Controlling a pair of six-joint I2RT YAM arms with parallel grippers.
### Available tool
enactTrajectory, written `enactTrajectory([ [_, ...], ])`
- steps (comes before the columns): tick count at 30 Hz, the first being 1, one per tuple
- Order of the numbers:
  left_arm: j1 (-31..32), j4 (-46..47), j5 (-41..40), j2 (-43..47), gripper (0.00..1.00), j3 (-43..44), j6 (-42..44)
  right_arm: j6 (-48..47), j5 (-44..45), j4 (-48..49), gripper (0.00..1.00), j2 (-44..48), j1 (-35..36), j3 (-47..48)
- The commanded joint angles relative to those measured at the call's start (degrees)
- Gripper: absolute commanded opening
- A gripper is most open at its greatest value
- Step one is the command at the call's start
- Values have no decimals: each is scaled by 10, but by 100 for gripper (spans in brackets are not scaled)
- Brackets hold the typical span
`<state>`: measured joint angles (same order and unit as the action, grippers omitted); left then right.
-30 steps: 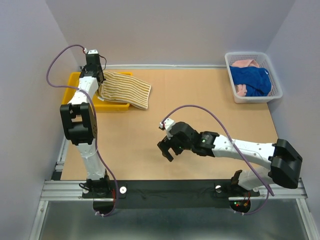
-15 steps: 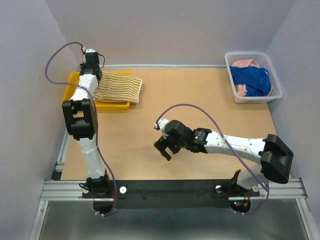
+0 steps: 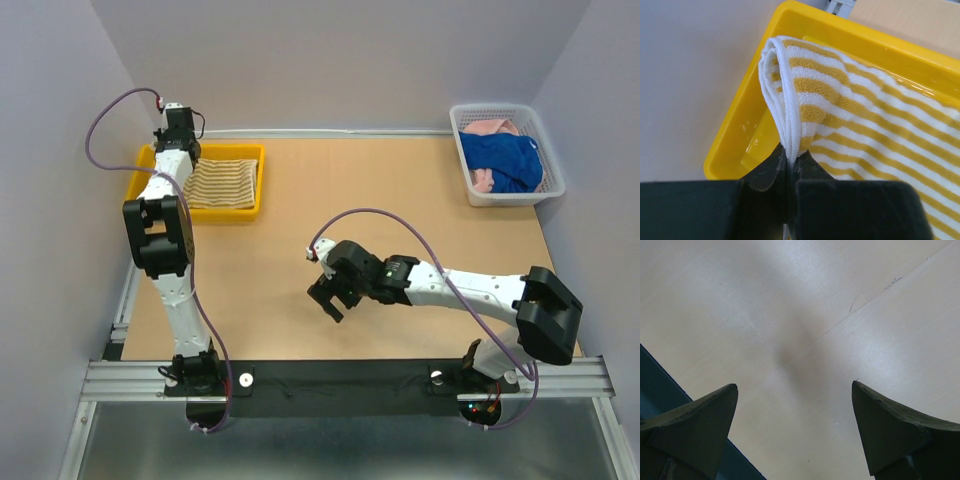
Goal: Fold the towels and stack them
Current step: Neatly place the folded towel into the bin
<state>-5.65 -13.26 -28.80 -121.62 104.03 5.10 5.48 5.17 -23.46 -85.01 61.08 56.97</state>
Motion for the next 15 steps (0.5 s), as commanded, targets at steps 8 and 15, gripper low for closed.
enactTrajectory([
  [8, -12, 15, -38, -24, 3, 28, -11, -12, 5, -2, 100, -11, -3, 33],
  [15, -16, 29, -78, -34, 31, 26, 0, -14, 2, -3, 100, -18, -3, 38],
])
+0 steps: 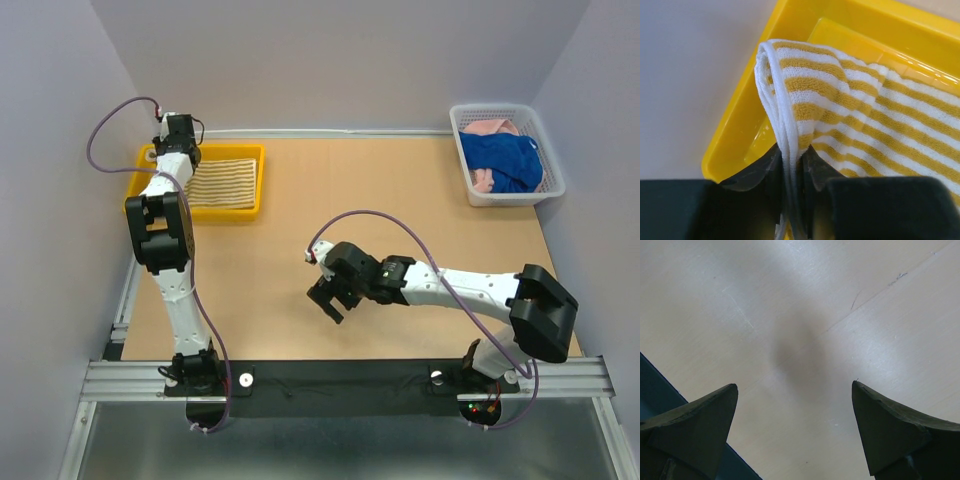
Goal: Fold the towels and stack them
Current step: Neatly place the folded towel into the bin
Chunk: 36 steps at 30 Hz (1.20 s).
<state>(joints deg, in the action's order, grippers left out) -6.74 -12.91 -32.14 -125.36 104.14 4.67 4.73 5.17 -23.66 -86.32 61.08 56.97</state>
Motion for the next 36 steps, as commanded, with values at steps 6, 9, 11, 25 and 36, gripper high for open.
enactTrajectory([
  [6, -10, 35, -121, 6, 70, 48, 26, -8, 1, -2, 100, -8, -3, 39],
  [9, -9, 37, -132, 10, 77, 60, 32, -8, 2, -2, 100, -10, -3, 41],
  [11, -9, 35, -131, 22, 77, 63, 26, -8, 2, -2, 100, -10, -3, 42],
  [25, 58, 45, 115, 85, 59, -67, -86, -7, 12, -1, 100, -8, -3, 40],
  [36, 103, 46, 139, -14, 59, -32, -82, 5, 18, -1, 100, 4, -3, 24],
])
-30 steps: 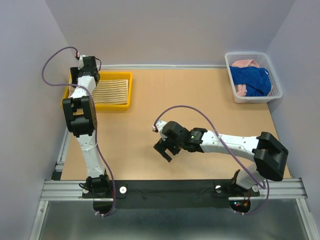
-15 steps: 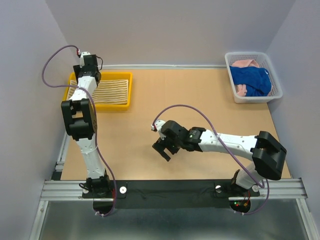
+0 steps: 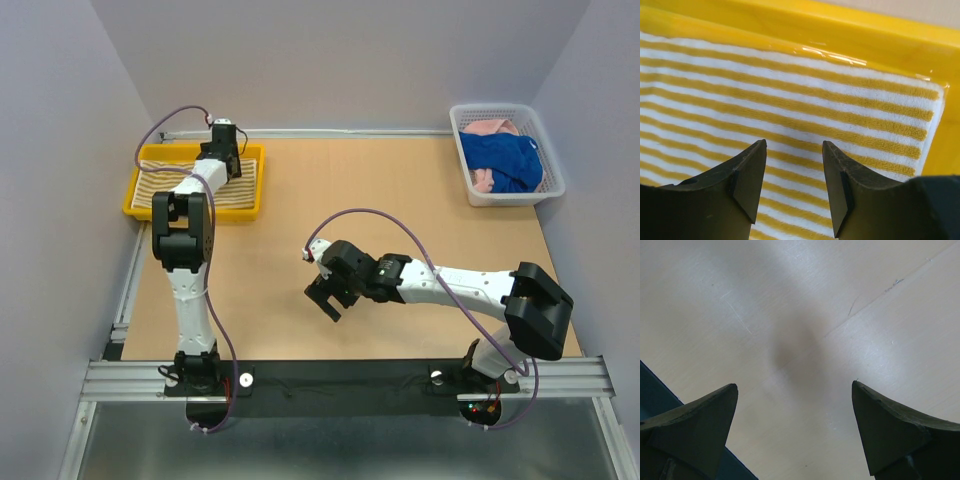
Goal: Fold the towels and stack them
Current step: Neatly place the folded towel into the bin
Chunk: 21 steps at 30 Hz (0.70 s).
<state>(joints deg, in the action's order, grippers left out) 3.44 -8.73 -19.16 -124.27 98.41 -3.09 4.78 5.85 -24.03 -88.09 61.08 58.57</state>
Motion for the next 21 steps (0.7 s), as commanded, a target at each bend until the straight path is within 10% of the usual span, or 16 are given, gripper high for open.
enactTrajectory([
  [1, 4, 1, 12, -30, 59, 28, -2, 4, 11, 3, 100, 21, -3, 7],
  [21, 35, 5, -53, 61, 75, 4, 40, -10, 129, 3, 100, 17, -19, 63],
])
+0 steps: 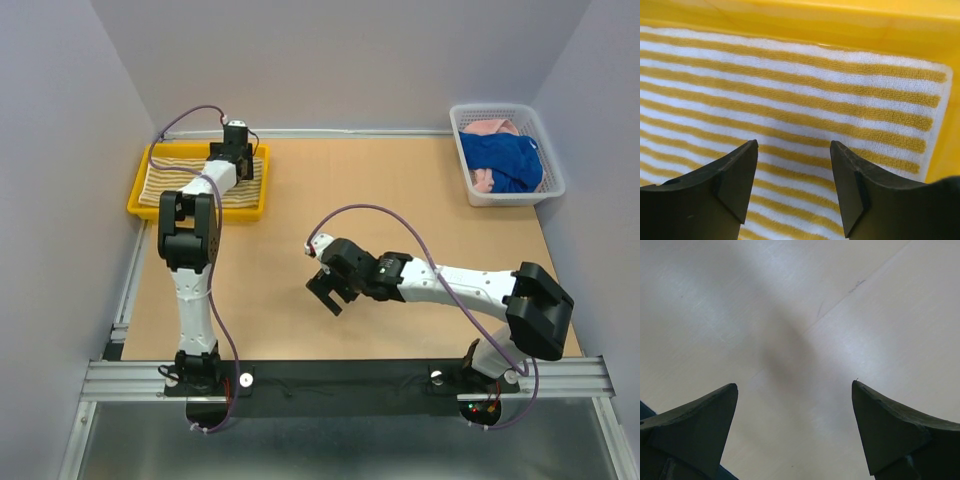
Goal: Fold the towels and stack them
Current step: Neatly place the folded towel into the bin, then grab crumpled towel
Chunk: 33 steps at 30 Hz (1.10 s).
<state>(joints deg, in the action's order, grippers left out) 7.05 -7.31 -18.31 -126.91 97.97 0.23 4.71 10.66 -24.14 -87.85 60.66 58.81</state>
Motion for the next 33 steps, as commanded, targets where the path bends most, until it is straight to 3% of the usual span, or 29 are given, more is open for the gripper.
enactTrajectory([
  [1, -3, -12, -69, 98, 76, 10, 6, -13, 90, 4, 100, 12, -23, 69],
  [4, -12, -29, -85, 154, 80, 8, 0, -12, 117, 3, 100, 9, -78, 103],
  [6, -12, -36, -89, 211, 88, -8, -19, -7, 145, 3, 100, 8, -138, 139],
  [7, -12, -38, -78, 234, 94, -19, -24, -6, 156, 3, 100, 2, -158, 153],
  [9, -12, -40, -47, 304, 94, -64, -38, 4, 178, 4, 100, -6, -221, 193],
  [11, -9, -35, 4, 352, 95, -131, -52, 20, 211, 1, 100, -14, -294, 218],
  [13, 2, -3, 59, 456, 96, -224, -55, 49, 214, 1, 100, -28, -382, 251],
  [14, 5, 9, 73, 457, 96, -257, -55, 60, 214, 1, 100, -32, -411, 263],
  [19, 21, 69, 180, 612, 96, -446, -93, 131, 176, 2, 99, -80, -596, 342],
  [21, 25, 86, 196, 654, 96, -489, -103, 165, 148, 2, 97, -116, -637, 362],
  [26, 38, 116, 219, 685, 96, -572, -94, 212, 121, 1, 95, -201, -717, 438],
  [33, 58, 124, 245, 652, 96, -561, -84, 236, 113, 4, 83, -323, -760, 526],
])
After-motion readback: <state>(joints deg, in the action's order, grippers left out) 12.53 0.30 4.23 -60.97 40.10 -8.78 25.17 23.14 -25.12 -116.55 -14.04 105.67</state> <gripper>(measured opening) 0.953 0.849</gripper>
